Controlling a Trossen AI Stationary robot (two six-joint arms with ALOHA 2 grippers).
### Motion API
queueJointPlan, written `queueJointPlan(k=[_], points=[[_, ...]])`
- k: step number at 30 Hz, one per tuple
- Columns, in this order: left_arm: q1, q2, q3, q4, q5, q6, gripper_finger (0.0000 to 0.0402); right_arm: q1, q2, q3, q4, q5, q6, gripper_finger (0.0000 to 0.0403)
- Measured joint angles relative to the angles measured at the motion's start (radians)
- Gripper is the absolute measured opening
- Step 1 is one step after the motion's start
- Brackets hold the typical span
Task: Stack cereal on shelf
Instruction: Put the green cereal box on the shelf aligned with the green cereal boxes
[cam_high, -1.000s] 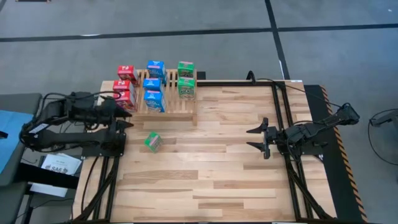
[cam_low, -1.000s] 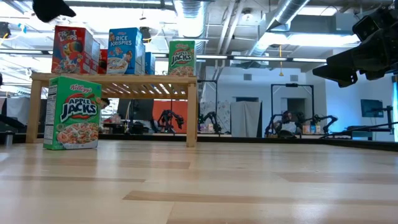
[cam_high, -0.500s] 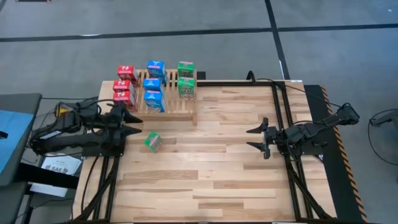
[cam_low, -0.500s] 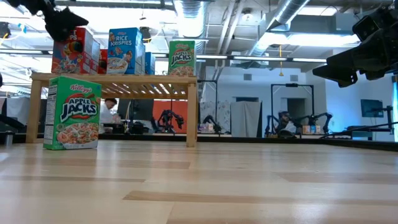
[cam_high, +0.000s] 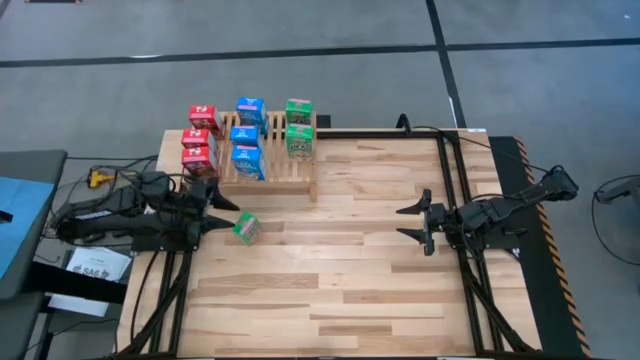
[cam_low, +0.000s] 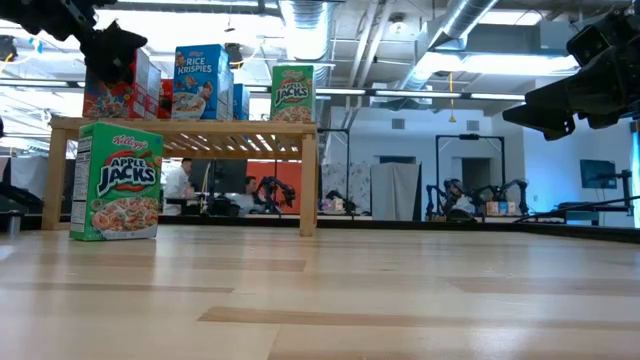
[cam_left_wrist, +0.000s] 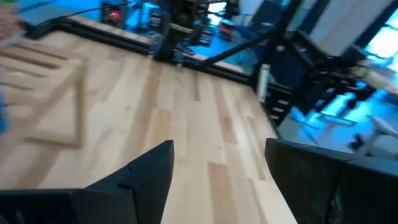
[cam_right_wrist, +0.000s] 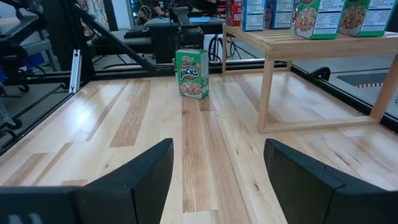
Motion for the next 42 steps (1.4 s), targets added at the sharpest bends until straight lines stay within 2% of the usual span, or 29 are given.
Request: queueJointPlan(k=[2,9,12,20,26,34,42], points=[[-0.041,0.0,-0.028,0.051,-0.006,-0.01,0.0241,0.0,0.0,0.0,0.0,0.0,0.0,0.0276],[-0.206,0.001,-0.099,0.156,-0.139,0.004,0.0241,0.0,0.0,0.0,0.0,0.0,0.0,0.0276],[-0.274,0.003,-0.099,0.156,-0.203,0.061,0.0241,0.0,0.0,0.0,0.0,0.0,0.0,0.0276],[-0.41,0.001,-0.122,0.188,-0.288,0.18,0.0241,0.0,0.0,0.0,0.0,0.0,0.0,0.0276],[-0.455,-0.054,-0.251,0.343,-0.283,0.184,0.0241,0.0,0.0,0.0,0.0,0.0,0.0,0.0276],[-0.474,-0.221,-0.358,0.373,-0.283,0.192,0.0241,0.0,0.0,0.0,0.0,0.0,0.0,0.0276],[-0.476,-0.216,-0.378,0.38,-0.269,0.227,0.0241,0.0,0.0,0.0,0.0,0.0,0.0,0.0276]])
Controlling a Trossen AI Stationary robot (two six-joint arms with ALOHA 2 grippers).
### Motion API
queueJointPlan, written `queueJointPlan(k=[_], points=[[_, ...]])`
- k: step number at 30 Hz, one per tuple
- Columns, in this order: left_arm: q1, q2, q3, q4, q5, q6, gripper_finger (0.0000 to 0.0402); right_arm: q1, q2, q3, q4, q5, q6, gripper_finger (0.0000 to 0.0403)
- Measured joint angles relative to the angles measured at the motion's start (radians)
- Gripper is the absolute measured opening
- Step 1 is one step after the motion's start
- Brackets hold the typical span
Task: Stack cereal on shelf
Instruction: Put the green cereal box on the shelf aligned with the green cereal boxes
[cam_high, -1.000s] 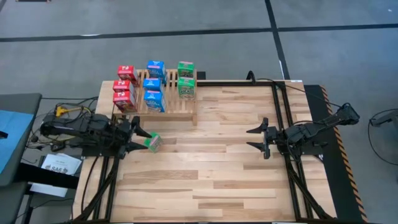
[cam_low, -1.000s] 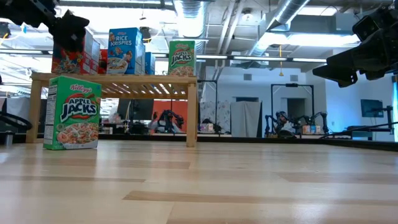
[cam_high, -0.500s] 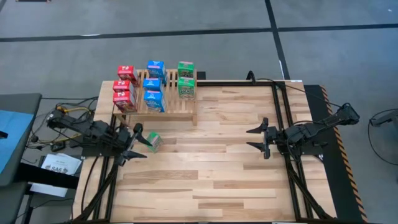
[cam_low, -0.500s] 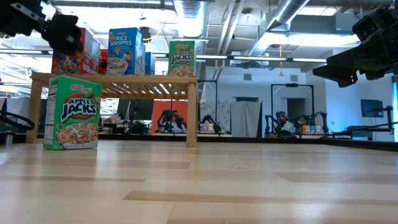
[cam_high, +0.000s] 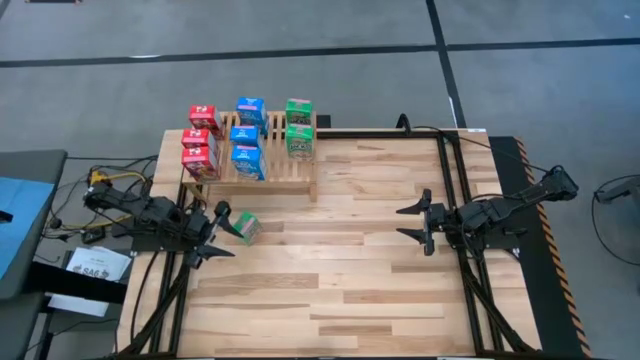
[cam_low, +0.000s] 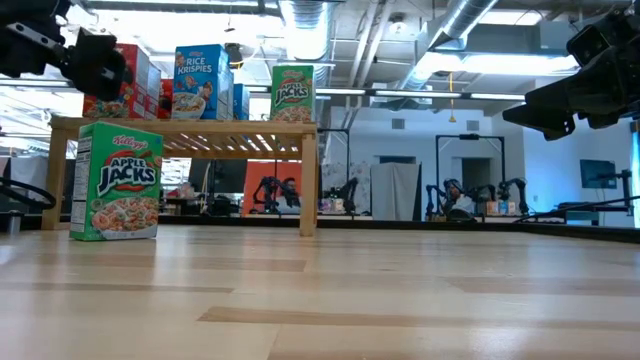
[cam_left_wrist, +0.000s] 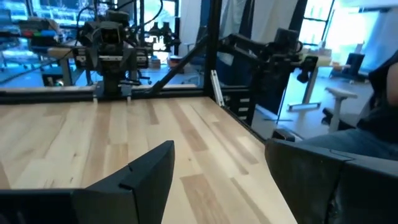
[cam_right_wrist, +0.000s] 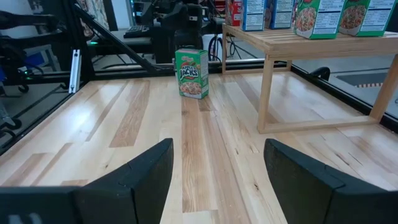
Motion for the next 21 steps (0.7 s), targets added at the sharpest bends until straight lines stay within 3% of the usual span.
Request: queueJointPlan(k=[12,21], points=[[0.0,0.0,0.0,-0.062,0.043,0.095,0.0241,0.0,0.0,0.0,0.0,0.0,0.0,0.0276],[0.0,0.0,0.0,-0.062,0.078,0.044,0.0241,0.0,0.0,0.0,0.0,0.0,0.0,0.0276]])
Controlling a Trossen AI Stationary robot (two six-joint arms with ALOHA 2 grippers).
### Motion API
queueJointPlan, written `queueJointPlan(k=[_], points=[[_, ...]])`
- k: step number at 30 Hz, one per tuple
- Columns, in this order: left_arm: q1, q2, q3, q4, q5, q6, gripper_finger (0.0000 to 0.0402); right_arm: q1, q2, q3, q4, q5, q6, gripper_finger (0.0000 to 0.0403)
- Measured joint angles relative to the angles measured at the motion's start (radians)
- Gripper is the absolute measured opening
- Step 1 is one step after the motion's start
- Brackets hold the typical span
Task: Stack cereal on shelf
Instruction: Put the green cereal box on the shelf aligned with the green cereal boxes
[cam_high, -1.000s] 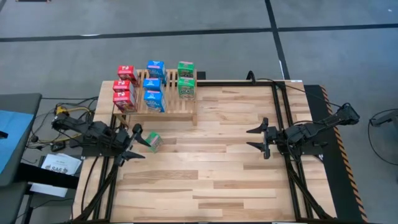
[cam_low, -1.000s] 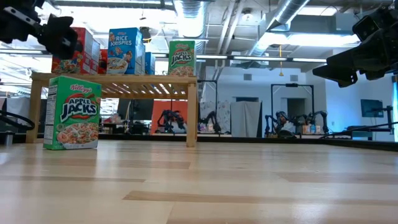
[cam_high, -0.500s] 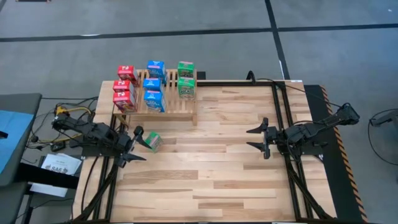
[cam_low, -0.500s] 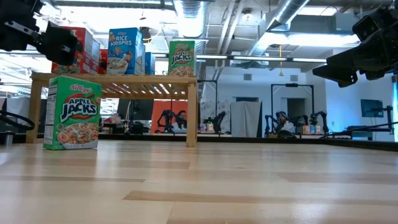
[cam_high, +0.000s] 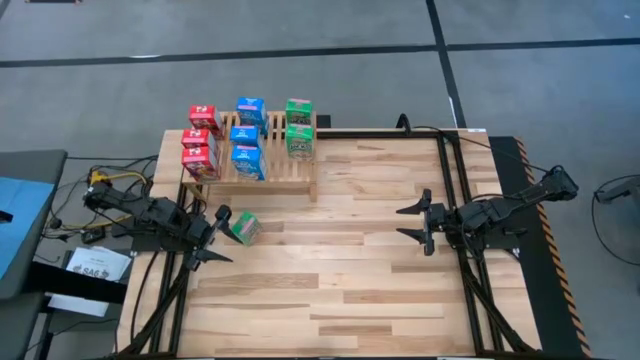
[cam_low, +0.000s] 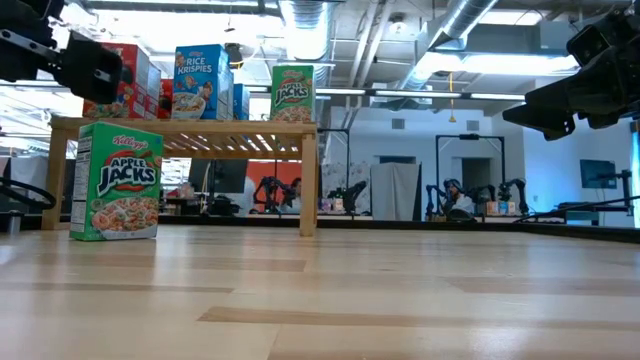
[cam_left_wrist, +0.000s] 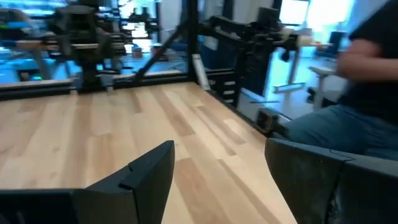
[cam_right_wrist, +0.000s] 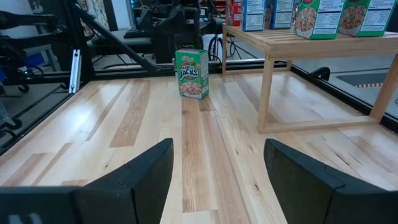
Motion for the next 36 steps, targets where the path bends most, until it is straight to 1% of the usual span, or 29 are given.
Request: queueJointPlan(k=[6,13,17,19,24,30,33,36], points=[[0.0,0.0,0.0,0.018,0.158,-0.022,0.0241,0.0,0.0,0.0,0.0,0.0,0.0,0.0276],[0.0,0.0,0.0,0.032,0.262,-0.087,0.0241,0.0,0.0,0.0,0.0,0.0,0.0,0.0276],[0.0,0.0,0.0,0.051,0.36,-0.096,0.0241,0.0,0.0,0.0,0.0,0.0,0.0,0.0276],[0.0,0.0,0.0,0.056,0.386,-0.105,0.0241,0.0,0.0,0.0,0.0,0.0,0.0,0.0276],[0.0,0.0,0.0,0.053,0.39,-0.18,0.0241,0.0,0.0,0.0,0.0,0.001,0.0,0.0276],[0.0,0.0,0.0,0.053,0.374,-0.175,0.0241,0.0,0.0,0.0,0.002,0.0,0.0,0.0276],[0.0,0.0,0.0,0.063,0.321,-0.22,0.0241,0.0,0.001,0.0,0.045,0.001,0.022,0.0276],[0.0,0.0,0.0,0.071,0.232,-0.307,0.0241,0.001,0.0,0.0,0.143,0.001,0.16,0.0276]])
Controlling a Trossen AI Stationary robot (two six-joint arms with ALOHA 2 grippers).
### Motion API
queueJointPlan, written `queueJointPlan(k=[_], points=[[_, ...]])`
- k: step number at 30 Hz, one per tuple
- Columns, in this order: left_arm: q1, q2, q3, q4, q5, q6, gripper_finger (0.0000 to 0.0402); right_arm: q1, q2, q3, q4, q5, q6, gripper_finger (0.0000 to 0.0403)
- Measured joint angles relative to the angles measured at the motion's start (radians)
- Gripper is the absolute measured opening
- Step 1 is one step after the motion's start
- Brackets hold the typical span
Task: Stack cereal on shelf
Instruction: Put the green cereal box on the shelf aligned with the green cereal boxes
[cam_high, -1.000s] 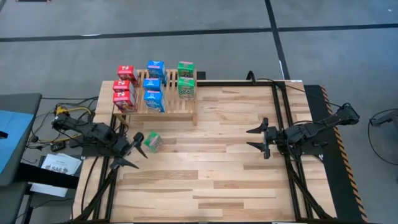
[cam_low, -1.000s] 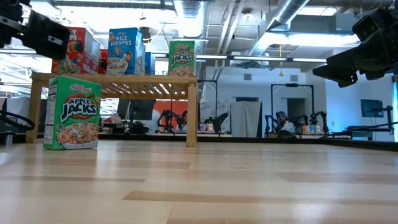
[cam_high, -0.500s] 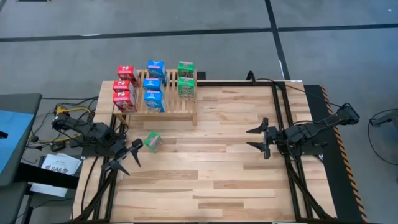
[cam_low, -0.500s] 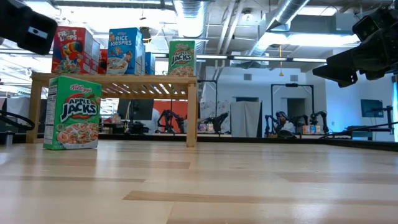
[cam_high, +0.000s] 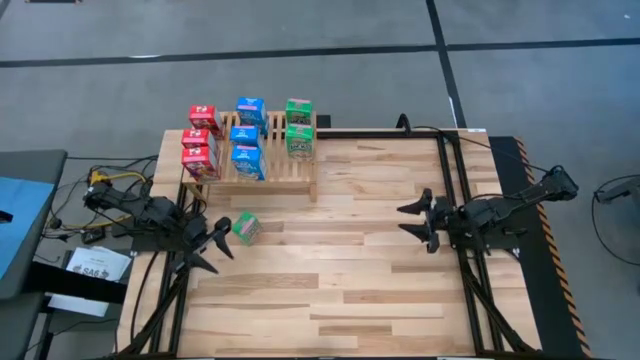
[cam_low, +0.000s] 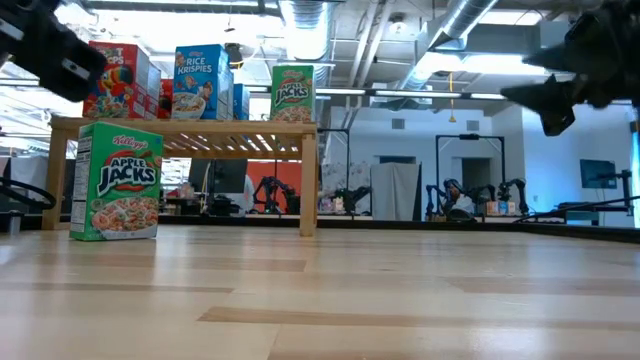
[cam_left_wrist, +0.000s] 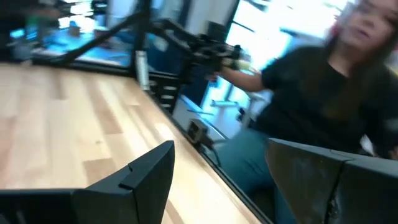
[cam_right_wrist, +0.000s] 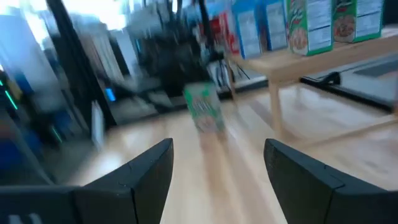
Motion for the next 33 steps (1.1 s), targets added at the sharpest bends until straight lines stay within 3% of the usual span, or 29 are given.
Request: queueJointPlan(k=[4,7,11,14,22,33], points=[[0.0,0.0,0.0,-0.021,-0.065,-0.062,0.0241,-0.001,0.0,0.001,0.115,0.001,0.157,0.0276],[0.0,0.001,0.0,-0.024,-0.1,-0.097,0.0241,-0.002,0.0,0.011,0.146,0.001,0.142,0.0276],[0.0,0.0,0.0,-0.014,-0.246,-0.221,0.0241,-0.002,-0.001,0.037,0.196,0.001,0.112,0.0276],[0.0,0.001,0.0,0.012,-0.299,-0.247,0.0241,-0.002,0.0,0.04,0.246,0.002,0.111,0.0276],[0.0,0.001,0.0,0.156,-0.297,-0.209,0.0241,-0.002,0.0,0.042,0.31,0.001,0.084,0.0276],[0.0,0.004,0.005,0.292,-0.321,-0.184,0.0241,-0.002,0.0,0.043,0.235,0.001,0.067,0.0276]])
